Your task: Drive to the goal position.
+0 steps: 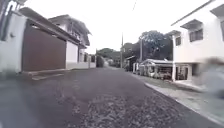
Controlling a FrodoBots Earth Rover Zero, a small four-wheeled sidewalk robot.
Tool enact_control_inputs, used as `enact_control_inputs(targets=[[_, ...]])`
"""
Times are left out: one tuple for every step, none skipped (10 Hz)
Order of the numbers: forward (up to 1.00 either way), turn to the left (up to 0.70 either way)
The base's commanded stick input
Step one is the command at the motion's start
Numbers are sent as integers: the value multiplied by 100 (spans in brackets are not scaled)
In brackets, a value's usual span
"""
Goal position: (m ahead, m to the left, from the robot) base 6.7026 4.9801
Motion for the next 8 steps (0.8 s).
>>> enact_control_inputs(targets=[[49,0],[49,0],[50,0],[50,0],[50,0],[50,0],[50,0],[50,0]])
